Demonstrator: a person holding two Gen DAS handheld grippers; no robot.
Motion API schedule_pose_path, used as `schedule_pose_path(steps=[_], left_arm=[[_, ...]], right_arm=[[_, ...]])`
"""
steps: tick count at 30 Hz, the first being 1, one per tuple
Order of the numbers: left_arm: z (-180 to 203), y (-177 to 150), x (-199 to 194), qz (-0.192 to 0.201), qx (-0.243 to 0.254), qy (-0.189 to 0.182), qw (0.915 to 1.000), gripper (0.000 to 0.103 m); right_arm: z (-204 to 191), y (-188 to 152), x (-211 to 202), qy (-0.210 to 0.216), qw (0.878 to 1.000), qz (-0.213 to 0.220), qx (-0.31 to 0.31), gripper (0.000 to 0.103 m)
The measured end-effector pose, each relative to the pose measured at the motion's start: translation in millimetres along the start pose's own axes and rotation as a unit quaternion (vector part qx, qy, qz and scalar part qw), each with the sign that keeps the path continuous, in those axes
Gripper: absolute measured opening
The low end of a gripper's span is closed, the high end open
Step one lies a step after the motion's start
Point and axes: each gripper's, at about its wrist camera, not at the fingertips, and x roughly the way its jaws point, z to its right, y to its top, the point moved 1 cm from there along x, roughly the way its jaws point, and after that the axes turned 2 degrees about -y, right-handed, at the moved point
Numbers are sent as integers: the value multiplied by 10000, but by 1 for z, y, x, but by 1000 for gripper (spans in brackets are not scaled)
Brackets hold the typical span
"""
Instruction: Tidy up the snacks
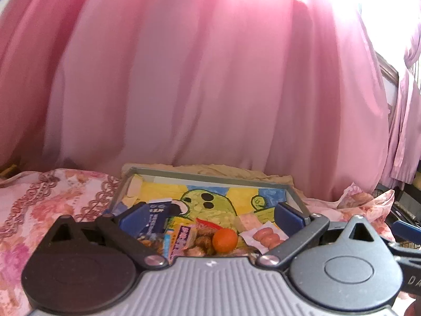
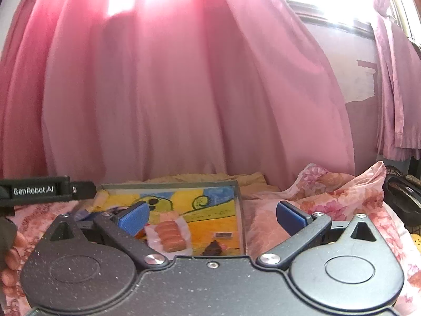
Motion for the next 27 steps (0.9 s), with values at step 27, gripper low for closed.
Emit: schedule_pose_path(steps=[27], left_arm=[[-39, -50, -149, 333, -246, 381, 9984, 103]], right_arm=[[-56, -9, -129, 372, 9992, 47, -135, 102]])
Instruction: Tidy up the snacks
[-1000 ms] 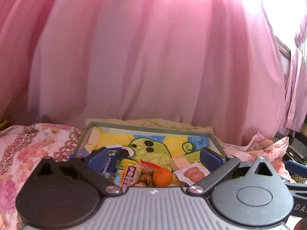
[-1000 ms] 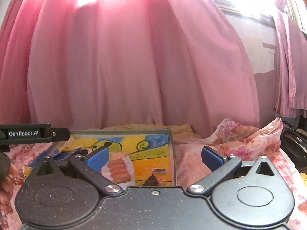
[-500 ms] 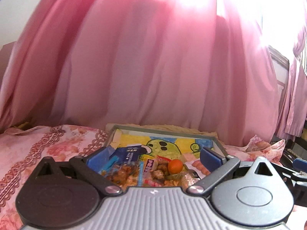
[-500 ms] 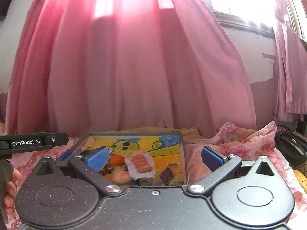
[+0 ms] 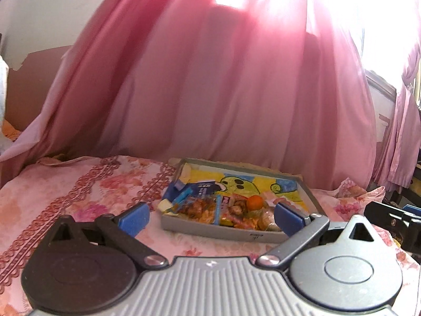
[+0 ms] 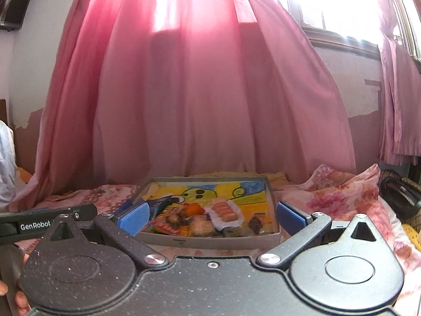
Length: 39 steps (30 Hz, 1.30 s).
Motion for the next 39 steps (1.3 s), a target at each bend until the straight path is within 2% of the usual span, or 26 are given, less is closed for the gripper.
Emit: schedule_pose_path(steps=[16, 22, 31, 39], left_arm=[[-24, -33, -63, 11, 146, 290, 9995, 103], [-30, -47, -76, -32, 354, 223, 9991, 103], [-44, -65, -97, -37, 548, 161, 9984, 103], [-58, -88, -108, -249, 647, 138, 9975, 103]], right_arm=[[-22, -32, -49, 207, 9993, -192, 232, 102], [-30, -45, -66, 229, 9993, -237, 147, 102], [-40, -70, -81, 78, 9995, -305, 47, 102], [-52, -106, -85, -114, 9974, -671, 229, 102]])
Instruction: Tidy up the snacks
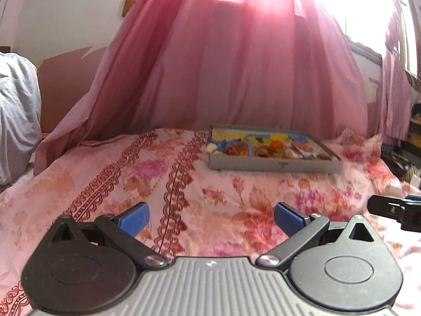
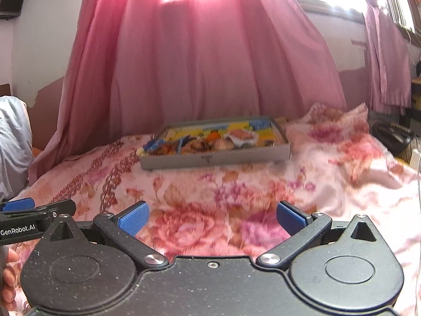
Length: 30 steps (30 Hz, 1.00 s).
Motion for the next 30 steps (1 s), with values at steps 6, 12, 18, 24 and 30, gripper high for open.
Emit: schedule_pose_path(steps=[6, 12, 18, 24, 30], left_arm=[[-5, -8, -11, 40, 185, -28, 9998, 103], [-14, -13, -10, -44, 165, -53, 9998, 103], [-27, -21, 2, -228, -56, 39, 9997, 103], [-30, -31, 10, -333, -93, -25, 9994, 103], [-28, -36, 13, -341, -64, -101, 9993, 103]], right_arm=[[-5, -13, -2, -137, 9997, -123, 155, 102], [-6, -23, 0, -275, 9992, -239, 145, 102], [-7, -32, 4, -375, 9986, -367, 107, 102], [-6, -39, 4, -442, 9983, -309, 241, 102], [-7, -41, 6, -486, 9981, -261, 285, 102]])
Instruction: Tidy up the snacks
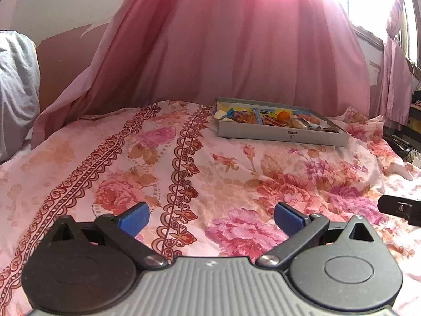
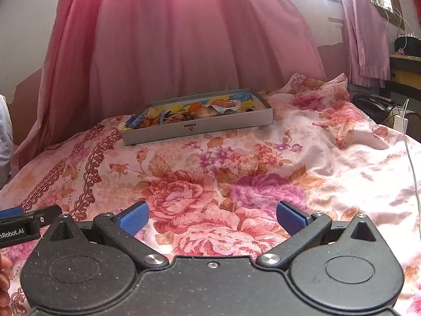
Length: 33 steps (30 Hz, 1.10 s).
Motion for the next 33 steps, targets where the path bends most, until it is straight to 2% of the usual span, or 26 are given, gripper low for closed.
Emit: schedule_pose_path(steps=[14, 33], left_arm=[[-5, -1, 2, -88, -206, -15, 9997, 103], [-2, -2, 2, -84, -105, -43, 9999, 103]], right_arm=[[-2, -5, 4, -80, 9999, -135, -39, 102], [-3, -4, 4, -61, 9999, -130, -45, 102]])
